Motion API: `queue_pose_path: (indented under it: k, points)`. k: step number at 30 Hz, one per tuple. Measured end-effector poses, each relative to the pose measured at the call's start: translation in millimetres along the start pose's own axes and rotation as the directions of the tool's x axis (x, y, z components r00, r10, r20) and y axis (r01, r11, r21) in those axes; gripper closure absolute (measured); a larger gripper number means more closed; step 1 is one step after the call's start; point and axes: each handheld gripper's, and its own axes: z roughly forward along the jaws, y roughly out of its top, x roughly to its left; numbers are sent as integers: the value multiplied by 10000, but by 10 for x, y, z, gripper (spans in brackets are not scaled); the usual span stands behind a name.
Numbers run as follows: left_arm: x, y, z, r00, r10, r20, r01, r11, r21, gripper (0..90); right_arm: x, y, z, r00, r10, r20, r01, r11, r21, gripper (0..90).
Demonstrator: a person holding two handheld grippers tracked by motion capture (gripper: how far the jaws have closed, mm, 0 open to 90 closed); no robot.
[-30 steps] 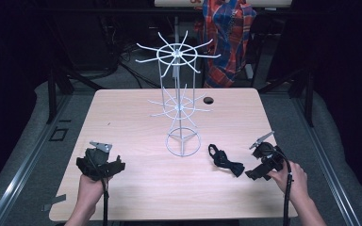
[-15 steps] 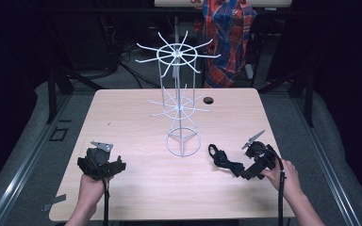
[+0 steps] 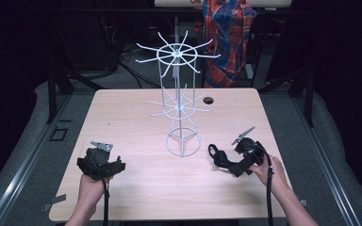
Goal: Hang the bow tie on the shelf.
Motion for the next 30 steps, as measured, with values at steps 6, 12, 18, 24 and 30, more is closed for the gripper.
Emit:
queue_pose_path:
  k: [6,12,18,24,30]
  points:
    - [-13,-1,-3,9999,118,91,-118,9999,3,153,2,128,207,9995,-137,-287,152,9985,524,141]
    - [-3,-1,-1,9997,166,169,-167,9998,74,153,16,151,322,9987,-327,-395,366,9941,1018,256]
    - [-6,-1,-2,9996,192,208,-193,9998,55,154,29,152,311,9994,-325,-131,335,9961,821,416]
    - [-7,-1,-7,9996,207,188,-208,9998,47,155,69,146,347,9986,-459,248,428,9929,1113,574]
    - [-5,-2,-7,9996,206,195,-207,9998,69,156,87,137,329,9978,-534,394,493,9939,985,722]
